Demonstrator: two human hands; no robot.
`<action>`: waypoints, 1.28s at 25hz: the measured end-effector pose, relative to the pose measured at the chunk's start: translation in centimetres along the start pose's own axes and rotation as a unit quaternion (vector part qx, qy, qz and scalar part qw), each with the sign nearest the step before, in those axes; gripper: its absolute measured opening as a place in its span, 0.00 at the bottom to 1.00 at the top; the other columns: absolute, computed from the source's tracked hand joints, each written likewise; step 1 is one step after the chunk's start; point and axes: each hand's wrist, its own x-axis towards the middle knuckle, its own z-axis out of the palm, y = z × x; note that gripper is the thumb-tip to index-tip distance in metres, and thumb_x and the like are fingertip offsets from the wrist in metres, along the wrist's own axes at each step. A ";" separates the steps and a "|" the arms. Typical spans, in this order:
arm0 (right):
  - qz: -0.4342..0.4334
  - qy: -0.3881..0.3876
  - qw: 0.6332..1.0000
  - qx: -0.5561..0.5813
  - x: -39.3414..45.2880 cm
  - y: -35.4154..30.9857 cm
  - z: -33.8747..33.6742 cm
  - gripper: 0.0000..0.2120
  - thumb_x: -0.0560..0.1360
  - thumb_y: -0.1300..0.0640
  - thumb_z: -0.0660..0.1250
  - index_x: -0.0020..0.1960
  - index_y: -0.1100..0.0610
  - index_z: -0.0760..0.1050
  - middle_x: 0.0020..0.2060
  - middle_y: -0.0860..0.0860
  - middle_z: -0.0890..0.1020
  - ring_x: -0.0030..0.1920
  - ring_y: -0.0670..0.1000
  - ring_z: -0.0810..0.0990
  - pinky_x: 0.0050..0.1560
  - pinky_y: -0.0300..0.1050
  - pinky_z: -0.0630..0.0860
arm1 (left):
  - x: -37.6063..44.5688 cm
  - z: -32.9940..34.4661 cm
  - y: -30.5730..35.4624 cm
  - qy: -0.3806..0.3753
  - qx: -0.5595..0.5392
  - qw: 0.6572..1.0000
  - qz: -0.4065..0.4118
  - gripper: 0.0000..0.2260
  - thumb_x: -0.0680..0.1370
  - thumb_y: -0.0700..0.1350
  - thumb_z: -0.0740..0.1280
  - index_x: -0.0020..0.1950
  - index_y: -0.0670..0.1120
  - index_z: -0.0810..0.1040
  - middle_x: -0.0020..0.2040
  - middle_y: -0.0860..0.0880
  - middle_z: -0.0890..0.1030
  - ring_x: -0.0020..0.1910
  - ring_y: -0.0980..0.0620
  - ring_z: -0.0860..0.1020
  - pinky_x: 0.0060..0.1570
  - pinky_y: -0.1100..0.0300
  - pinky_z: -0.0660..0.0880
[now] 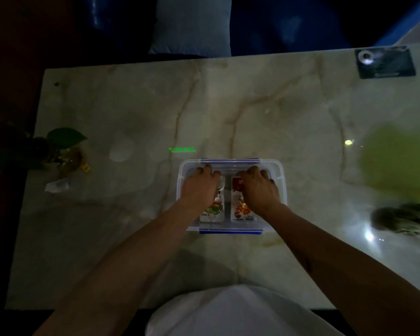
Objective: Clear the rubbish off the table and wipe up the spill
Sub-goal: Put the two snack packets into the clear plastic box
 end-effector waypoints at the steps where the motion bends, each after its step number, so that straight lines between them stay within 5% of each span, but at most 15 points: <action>1: -0.002 0.005 1.000 -0.001 0.0 0.1 0.1 0.19 0.74 0.61 0.62 0.65 0.53 0.71 0.60 0.57 0.73 0.60 0.62 0.72 0.53 0.58 0.77 | -0.1 0.2 0.0 0.004 0.013 1.000 0.000 0.14 0.79 0.46 0.59 0.64 0.45 0.69 0.63 0.42 0.72 0.59 0.41 0.74 0.48 0.48 0.76; 5: -0.023 0.021 1.000 0.004 -0.9 0.3 0.2 0.22 0.74 0.59 0.63 0.68 0.51 0.67 0.63 0.56 0.72 0.59 0.62 0.73 0.51 0.56 0.76 | -0.6 0.6 -0.1 0.020 0.001 1.000 -0.005 0.17 0.80 0.47 0.57 0.68 0.46 0.67 0.67 0.42 0.69 0.61 0.41 0.72 0.50 0.48 0.77; 8: -0.053 0.032 0.998 -0.008 -2.0 0.3 -0.1 0.27 0.70 0.51 0.70 0.67 0.49 0.68 0.66 0.54 0.72 0.66 0.60 0.70 0.60 0.58 0.73 | -2.1 1.0 0.0 0.051 -0.063 0.997 0.013 0.19 0.79 0.50 0.61 0.69 0.48 0.66 0.70 0.44 0.67 0.64 0.43 0.71 0.53 0.50 0.78; 15: -0.099 -0.027 0.994 -0.041 -3.1 0.5 0.8 0.38 0.68 0.47 0.72 0.74 0.46 0.59 0.73 0.52 0.65 0.74 0.58 0.60 0.70 0.59 0.63 | -3.0 1.6 0.2 -0.054 -0.021 0.995 0.076 0.37 0.72 0.49 0.71 0.76 0.52 0.56 0.77 0.42 0.56 0.76 0.39 0.58 0.70 0.45 0.66; 25: -0.082 -0.012 0.995 -0.057 -3.1 1.1 1.0 0.38 0.66 0.49 0.75 0.72 0.51 0.64 0.70 0.55 0.69 0.71 0.58 0.67 0.70 0.57 0.67 | -3.6 1.0 0.4 -0.054 -0.061 0.996 0.019 0.34 0.74 0.37 0.68 0.76 0.48 0.56 0.78 0.41 0.51 0.77 0.38 0.55 0.71 0.46 0.67; 32: -0.061 -0.010 0.995 -0.077 -3.4 1.1 1.1 0.36 0.68 0.55 0.73 0.72 0.54 0.62 0.71 0.57 0.68 0.72 0.59 0.66 0.72 0.55 0.65 | -4.0 0.2 0.8 -0.065 -0.022 0.998 -0.013 0.30 0.78 0.38 0.63 0.77 0.43 0.53 0.78 0.38 0.49 0.77 0.36 0.54 0.70 0.45 0.67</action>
